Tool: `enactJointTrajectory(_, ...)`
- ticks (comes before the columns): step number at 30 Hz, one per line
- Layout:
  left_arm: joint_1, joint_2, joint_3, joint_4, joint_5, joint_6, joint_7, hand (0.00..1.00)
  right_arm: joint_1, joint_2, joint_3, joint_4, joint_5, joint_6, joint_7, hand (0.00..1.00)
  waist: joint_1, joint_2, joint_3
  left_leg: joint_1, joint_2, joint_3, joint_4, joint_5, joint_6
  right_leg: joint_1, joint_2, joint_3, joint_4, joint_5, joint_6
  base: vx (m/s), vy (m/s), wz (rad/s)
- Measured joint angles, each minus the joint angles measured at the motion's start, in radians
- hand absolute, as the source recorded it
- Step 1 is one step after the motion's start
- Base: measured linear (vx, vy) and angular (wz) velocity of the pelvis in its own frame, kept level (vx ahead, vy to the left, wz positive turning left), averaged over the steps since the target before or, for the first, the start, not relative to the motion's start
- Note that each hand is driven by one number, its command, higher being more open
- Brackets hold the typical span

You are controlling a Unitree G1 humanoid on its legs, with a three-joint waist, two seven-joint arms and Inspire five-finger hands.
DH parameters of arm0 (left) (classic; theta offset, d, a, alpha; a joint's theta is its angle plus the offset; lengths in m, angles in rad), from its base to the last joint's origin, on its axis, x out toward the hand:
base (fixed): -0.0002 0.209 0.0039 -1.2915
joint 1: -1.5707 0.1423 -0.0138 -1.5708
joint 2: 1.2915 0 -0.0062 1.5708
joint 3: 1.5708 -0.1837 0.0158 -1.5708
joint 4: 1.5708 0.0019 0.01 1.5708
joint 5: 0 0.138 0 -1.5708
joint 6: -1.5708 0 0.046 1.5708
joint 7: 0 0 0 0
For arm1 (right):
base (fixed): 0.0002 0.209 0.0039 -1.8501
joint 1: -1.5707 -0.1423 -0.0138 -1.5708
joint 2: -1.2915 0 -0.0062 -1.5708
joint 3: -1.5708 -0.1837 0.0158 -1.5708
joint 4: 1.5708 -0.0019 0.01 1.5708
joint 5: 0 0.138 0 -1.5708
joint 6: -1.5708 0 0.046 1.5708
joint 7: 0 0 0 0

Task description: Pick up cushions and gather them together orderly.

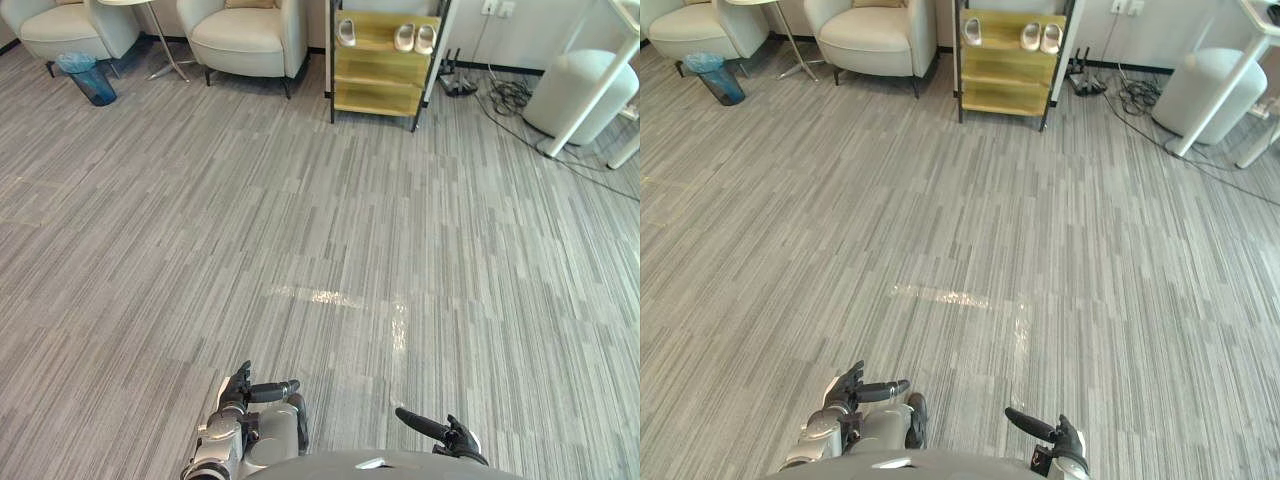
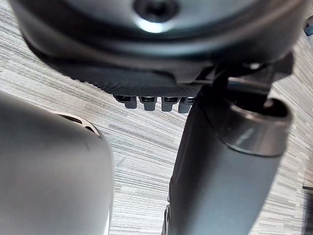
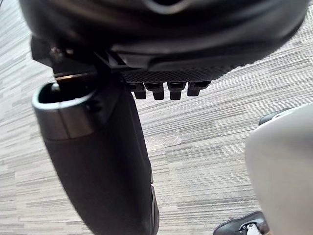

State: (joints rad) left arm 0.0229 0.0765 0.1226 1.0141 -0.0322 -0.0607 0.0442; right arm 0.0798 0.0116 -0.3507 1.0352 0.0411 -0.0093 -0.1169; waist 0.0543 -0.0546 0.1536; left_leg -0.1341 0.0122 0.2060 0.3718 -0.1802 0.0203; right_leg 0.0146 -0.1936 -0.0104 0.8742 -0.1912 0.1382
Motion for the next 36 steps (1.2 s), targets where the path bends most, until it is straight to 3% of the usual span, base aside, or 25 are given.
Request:
enactJointTrajectory(1, 0.002, 0.0, -0.003, 0.007, -0.004, 0.005, 0.0, 1.0, -0.002, -0.001, 0.001, -0.009, -0.001, -0.005, 0.004, 1.0, -0.002, 0.004, 0.003, 0.054, -0.004, 0.0, -0.024, -0.012, 0.004, -0.052, -0.007, -0.017, 0.092, -0.026, -0.012, 0.44, 0.066, -0.05)
enactJointTrajectory(3, 0.007, -0.001, -0.026, 0.014, -0.007, 0.005, 0.003, 1.0, -0.002, -0.007, 0.018, -0.023, -0.001, -0.015, 0.003, 1.0, -0.006, 0.019, 0.012, 0.181, -0.002, -0.003, -0.099, -0.029, 0.006, -0.132, 0.0, -0.083, 0.111, -0.08, -0.068, 0.3, -0.013, -0.01)
enactJointTrajectory(4, 0.007, -0.001, -0.033, 0.014, -0.007, 0.005, 0.002, 1.0, -0.002, -0.008, 0.023, -0.03, -0.002, -0.017, 0.004, 1.0, -0.006, 0.02, 0.012, 0.215, 0.005, -0.006, -0.119, -0.036, -0.001, -0.17, 0.01, -0.115, 0.062, -0.1, -0.085, 0.29, -0.09, 0.1)
enactJointTrajectory(7, 0.007, -0.003, -0.034, 0.014, -0.007, 0.005, 0.002, 1.0, -0.006, -0.008, 0.023, -0.04, -0.001, -0.019, 0.004, 1.0, -0.007, 0.023, 0.012, 0.249, 0.033, -0.02, -0.133, -0.06, -0.045, -0.237, 0.046, -0.155, -0.21, -0.094, -0.088, 0.29, -0.16, 0.14)
enactJointTrajectory(8, 0.011, 0.003, -0.032, 0.016, -0.011, 0.005, 0.002, 1.0, -0.007, -0.007, 0.021, -0.039, 0.002, -0.019, 0.005, 1.0, -0.007, 0.014, 0.014, 0.263, 0.034, -0.024, -0.133, -0.072, -0.066, -0.241, 0.058, -0.158, -0.337, -0.007, -0.124, 0.38, -0.234, 0.09)
enactJointTrajectory(10, 0.013, -0.025, -0.028, 0.034, -0.015, 0.005, 0.001, 1.0, -0.009, -0.03, 0.016, -0.031, -0.003, -0.019, 0.003, 1.0, -0.007, 0.065, 0.0, 0.274, 0.083, -0.025, -0.149, -0.067, -0.084, -0.207, 0.115, -0.176, -0.377, -0.013, -0.154, 0.4, -0.243, -0.01)
enactJointTrajectory(12, 0.013, -0.044, -0.026, 0.037, -0.011, 0.006, -0.001, 1.0, -0.011, -0.031, -0.015, -0.03, 0.002, -0.017, 0.002, 1.0, -0.01, 0.086, 0.004, 0.303, 0.109, -0.031, -0.159, -0.058, -0.095, -0.172, 0.14, -0.192, -0.396, -0.029, -0.18, 0.41, -0.288, 0.01)
enactJointTrajectory(14, 0.011, -0.048, -0.018, 0.035, 0.004, 0.005, -0.006, 1.0, -0.006, -0.031, -0.032, -0.028, 0.001, -0.016, -0.003, 1.0, -0.016, 0.089, 0.004, 0.297, 0.136, -0.037, -0.076, -0.048, -0.112, -0.095, 0.157, -0.221, -0.454, -0.033, -0.186, 0.32, -0.23, 0.27)
enactJointTrajectory(15, 0.01, -0.047, -0.017, 0.027, 0.005, 0.005, -0.008, 1.0, -0.003, -0.031, -0.032, -0.027, 0.0, -0.016, -0.004, 1.0, -0.016, 0.084, 0.008, 0.281, 0.143, -0.039, -0.02, -0.045, -0.117, -0.069, 0.158, -0.231, -0.474, -0.033, -0.186, 0.18, -0.144, 0.46)
enactJointTrajectory(16, 0.007, -0.047, -0.008, 0.006, 0.006, 0.004, -0.007, 1.0, 0.009, -0.031, -0.028, -0.034, 0.001, -0.016, -0.004, 1.0, -0.015, 0.077, 0.013, 0.2, 0.168, -0.052, 0.167, -0.029, -0.136, -0.013, 0.161, -0.246, -0.53, -0.035, -0.188, 0.22, -0.161, 0.43)
enactJointTrajectory(17, 0.009, -0.055, 0.013, -0.013, 0.006, 0.003, -0.008, 1.0, 0.015, -0.032, -0.021, -0.039, 0.001, -0.015, -0.005, 1.0, -0.008, 0.076, 0.018, 0.125, 0.198, -0.051, 0.328, -0.043, -0.12, 0.026, 0.168, -0.248, -0.572, -0.037, -0.191, 0.15, -0.088, 0.34)
enactJointTrajectory(18, 0.009, -0.055, 0.013, -0.013, 0.006, 0.003, -0.008, 1.0, 0.015, -0.032, -0.021, -0.039, 0.001, -0.015, -0.005, 1.0, -0.008, 0.076, 0.018, 0.125, 0.198, -0.051, 0.328, -0.043, -0.12, 0.026, 0.168, -0.248, -0.572, -0.037, -0.191, 0.15, -0.041, 0.1)
enactJointTrajectory(19, 0.013, -0.055, 0.016, -0.018, 0.006, 0.004, -0.007, 1.0, 0.015, -0.029, -0.02, -0.038, 0.003, -0.012, -0.006, 1.0, -0.007, 0.08, 0.018, 0.069, 0.208, -0.048, 0.397, -0.081, -0.114, 0.062, 0.169, -0.25, -0.594, -0.036, -0.191, 0.09, 0.05, -0.07)
enactJointTrajectory(21, 0.022, -0.055, 0.016, -0.032, 0.006, 0.003, -0.007, 1.0, 0.014, -0.019, -0.015, -0.039, 0.003, -0.013, -0.005, 1.0, -0.004, 0.081, 0.018, 0.034, 0.205, -0.051, 0.332, -0.093, -0.098, 0.081, 0.168, -0.235, -0.615, -0.035, -0.187, 0.1, 0.102, -0.26)
enactJointTrajectory(22, 0.023, -0.052, 0.016, -0.034, 0.006, 0.004, -0.007, 1.0, 0.01, -0.011, -0.01, -0.039, 0.005, -0.012, -0.005, 1.0, -0.001, 0.079, 0.018, 0.015, 0.188, -0.074, 0.225, -0.091, -0.098, 0.084, 0.162, -0.214, -0.618, -0.033, -0.174, 0.12, 0.131, -0.38)
enactJointTrajectory(23, 0.023, -0.053, 0.016, -0.033, 0.006, 0.004, -0.007, 1.0, 0.01, -0.011, -0.01, -0.039, 0.004, -0.012, -0.005, 1.0, -0.002, 0.08, 0.016, 0.017, 0.173, -0.097, 0.153, -0.078, -0.101, 0.082, 0.16, -0.206, -0.617, -0.032, -0.164, 0.15, 0.191, -0.39)
enactJointTrajectory(24, 0.023, -0.057, 0.014, -0.031, 0.006, 0.004, -0.006, 1.0, 0.011, -0.016, -0.009, -0.04, 0.004, -0.012, -0.004, 1.0, -0.003, 0.089, 0.009, 0.022, 0.159, -0.127, 0.058, -0.02, -0.103, 0.075, 0.165, -0.199, -0.617, -0.032, -0.15, 0.14, 0.216, -0.27)
enactJointTrajectory(25, 0.027, -0.06, 0.013, -0.027, 0.006, 0.004, -0.006, 1.0, 0.01, -0.022, -0.011, -0.037, 0.003, -0.01, -0.004, 1.0, -0.004, 0.097, 0.005, 0.021, 0.157, -0.148, 0.019, -0.002, -0.132, 0.073, 0.171, -0.186, -0.618, -0.035, -0.137, 0.19, 0.239, -0.34)
enactJointTrajectory(26, 0.026, -0.036, 0.013, -0.017, 0.005, 0.004, -0.004, 1.0, 0.014, -0.006, -0.012, -0.037, 0.002, -0.001, -0.005, 1.0, -0.004, 0.061, -0.007, 0.058, 0.125, -0.117, -0.027, 0.008, -0.116, 0.071, 0.14, -0.161, -0.623, -0.035, -0.113, 0.18, 0.191, -0.26)
enactJointTrajectory(28, 0.026, -0.025, 0.012, -0.008, 0.005, 0.004, -0.003, 1.0, 0.022, 0.005, -0.01, -0.038, -0.001, -0.001, -0.004, 1.0, -0.004, 0.039, -0.02, 0.066, 0.105, -0.099, -0.041, 0.008, -0.112, 0.066, 0.115, -0.15, -0.623, -0.038, -0.1, 0.15, 0.141, -0.2)
enactJointTrajectory(33, 0.029, -0.022, 0.001, -0.006, 0.005, 0.004, -0.003, 1.0, 0.022, 0.009, -0.014, -0.039, -0.002, 0.0, -0.003, 1.0, -0.003, 0.034, -0.023, 0.113, 0.056, -0.066, -0.106, 0.018, -0.081, 0.065, 0.07, -0.121, -0.621, -0.036, -0.082, 0.05, 0.084, -0.11)
enactJointTrajectory(36, 0.03, -0.022, -0.003, 0.003, 0.004, 0.004, -0.003, 1.0, 0.023, 0.011, -0.022, -0.037, -0.005, 0.001, -0.002, 1.0, -0.002, 0.036, -0.028, 0.136, 0.047, -0.054, -0.157, 0.041, -0.078, 0.064, 0.063, -0.114, -0.632, -0.029, -0.071, 0.0, 0.007, -0.09)
